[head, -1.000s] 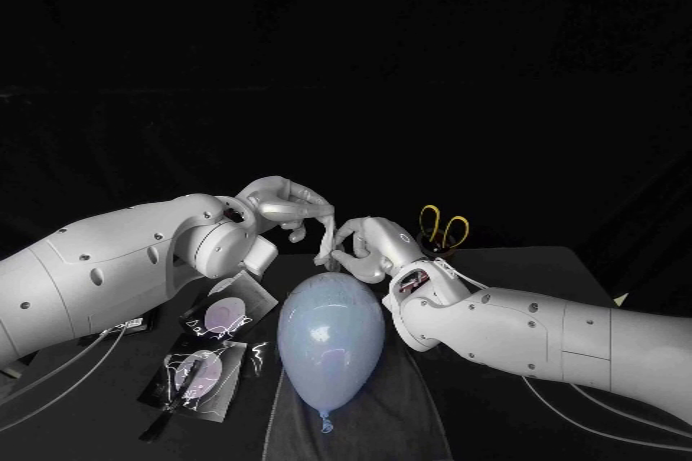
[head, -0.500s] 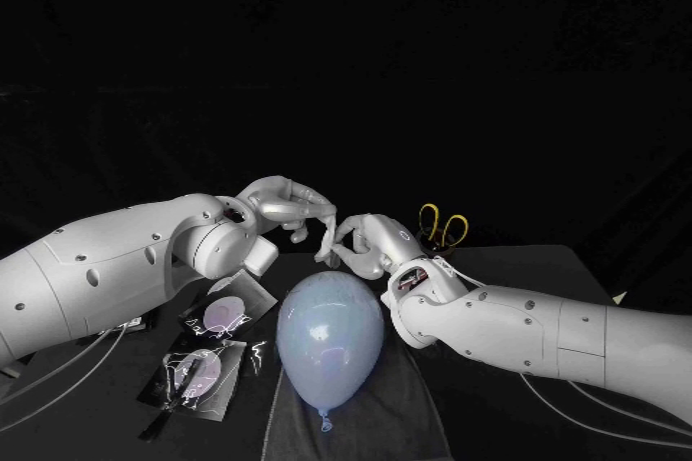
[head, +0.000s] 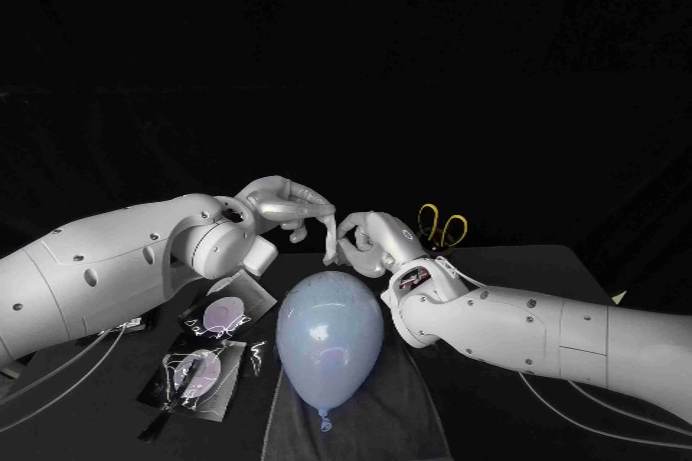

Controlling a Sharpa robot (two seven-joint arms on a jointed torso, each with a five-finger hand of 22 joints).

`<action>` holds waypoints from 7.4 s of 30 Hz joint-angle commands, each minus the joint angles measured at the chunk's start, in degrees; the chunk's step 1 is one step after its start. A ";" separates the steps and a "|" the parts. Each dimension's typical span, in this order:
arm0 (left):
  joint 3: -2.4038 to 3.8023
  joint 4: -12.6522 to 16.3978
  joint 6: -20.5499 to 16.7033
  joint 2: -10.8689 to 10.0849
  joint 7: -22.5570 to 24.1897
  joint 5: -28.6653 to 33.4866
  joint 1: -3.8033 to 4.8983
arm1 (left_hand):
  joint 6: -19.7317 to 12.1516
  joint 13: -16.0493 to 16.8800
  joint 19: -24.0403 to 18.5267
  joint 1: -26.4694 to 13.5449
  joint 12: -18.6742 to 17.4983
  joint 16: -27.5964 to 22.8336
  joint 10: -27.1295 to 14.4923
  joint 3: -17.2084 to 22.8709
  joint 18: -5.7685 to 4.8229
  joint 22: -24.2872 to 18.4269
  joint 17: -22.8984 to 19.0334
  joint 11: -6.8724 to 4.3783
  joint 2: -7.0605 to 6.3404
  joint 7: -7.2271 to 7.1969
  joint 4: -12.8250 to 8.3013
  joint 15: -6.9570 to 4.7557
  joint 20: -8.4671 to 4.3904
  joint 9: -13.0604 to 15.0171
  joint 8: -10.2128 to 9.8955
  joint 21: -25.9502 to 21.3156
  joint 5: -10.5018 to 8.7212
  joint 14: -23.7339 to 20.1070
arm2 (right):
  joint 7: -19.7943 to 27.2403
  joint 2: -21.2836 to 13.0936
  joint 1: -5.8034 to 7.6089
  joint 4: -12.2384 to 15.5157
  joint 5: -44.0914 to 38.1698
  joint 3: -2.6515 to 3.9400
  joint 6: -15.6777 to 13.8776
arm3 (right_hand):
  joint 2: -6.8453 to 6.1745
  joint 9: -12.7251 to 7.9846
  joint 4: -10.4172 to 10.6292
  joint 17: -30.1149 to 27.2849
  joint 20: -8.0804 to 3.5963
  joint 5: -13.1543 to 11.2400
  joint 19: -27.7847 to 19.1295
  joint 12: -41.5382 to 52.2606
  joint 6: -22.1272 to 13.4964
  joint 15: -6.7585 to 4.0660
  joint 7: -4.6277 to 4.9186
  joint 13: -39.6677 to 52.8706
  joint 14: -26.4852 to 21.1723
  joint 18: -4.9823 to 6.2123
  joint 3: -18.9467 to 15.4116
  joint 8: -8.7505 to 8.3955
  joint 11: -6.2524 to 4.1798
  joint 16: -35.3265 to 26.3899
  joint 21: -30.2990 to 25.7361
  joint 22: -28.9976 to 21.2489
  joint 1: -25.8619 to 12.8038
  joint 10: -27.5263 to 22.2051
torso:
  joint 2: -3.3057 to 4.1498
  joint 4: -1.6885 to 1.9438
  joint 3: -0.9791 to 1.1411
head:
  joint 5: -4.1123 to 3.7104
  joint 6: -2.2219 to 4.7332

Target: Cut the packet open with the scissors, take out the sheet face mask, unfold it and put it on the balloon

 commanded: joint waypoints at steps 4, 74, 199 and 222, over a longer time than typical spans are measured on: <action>0.05 -0.25 0.07 0.02 0.37 0.59 0.07 | 0.44 -0.07 0.45 0.63 -0.27 0.27 0.36 0.34 -0.16 0.08 -0.08 -0.15 0.11 0.03 0.16 0.00 -0.13 2.10 0.15 0.20 0.20 0.35 | 4.53 -0.62 0.01 0.58 5.14 0.05 -2.95 | 0.23 0.73 -1.03 11.63 -0.20 -2.62 0.85 2.83 1.33 -0.67 -0.29 4.24 5.15 -0.87 1.81 1.01 -0.30 0.62 2.12 8.26 -1.53 2.97 | 0.02 -0.01 0.02 | -0.06 -0.06; -0.16 1.03 -0.56 -0.15 2.08 5.17 -0.53 | 0.31 -0.19 0.18 0.68 -0.43 0.08 0.52 0.72 -0.05 -0.33 -0.61 -0.18 0.04 0.05 0.28 -0.03 -0.16 2.60 0.12 -0.08 0.22 0.25 | 3.66 -4.26 0.37 3.11 12.25 1.12 9.65 | 0.81 2.10 -1.65 10.90 -0.35 -2.83 -0.16 1.78 -0.15 -0.66 -0.17 3.60 4.94 -0.52 1.94 1.74 -0.21 0.34 -0.08 8.03 -3.51 1.78 | 0.04 0.07 -0.01 | -0.30 -0.58; -0.58 -1.01 -6.44 -1.68 -0.63 4.48 -0.92 | -1.35 -0.15 -1.31 0.13 -0.09 -0.48 -0.25 -0.85 0.41 -2.34 -1.47 0.04 1.86 -0.14 3.24 0.20 0.25 5.56 -1.57 -2.06 0.22 -0.34 | 7.11 -9.66 3.68 8.58 10.01 1.25 7.20 | 2.91 2.58 -2.77 12.09 -0.35 -2.82 0.24 -0.51 0.11 -0.81 -0.59 1.39 5.15 -0.68 -9.94 1.31 -0.51 0.77 -0.12 8.33 -0.23 0.45 | 0.01 -0.02 0.01 | 0.53 -0.13; -0.66 -1.87 -8.41 -1.58 -1.53 4.48 -1.49 | -1.10 -0.13 -0.77 0.26 0.20 -0.46 0.35 0.18 0.29 -1.82 -1.02 -0.01 2.26 -0.05 3.33 0.16 0.08 6.59 -1.18 -1.68 0.22 0.10 | 6.31 -11.25 4.19 9.99 8.44 1.33 7.15 | 2.87 2.61 -2.94 12.26 -0.38 -2.83 0.35 -0.20 0.26 -0.86 -0.65 1.75 5.21 -0.71 -9.83 1.47 -0.57 0.84 0.10 8.38 -0.30 0.84 | 0.01 0.01 0.00 | 0.51 -0.18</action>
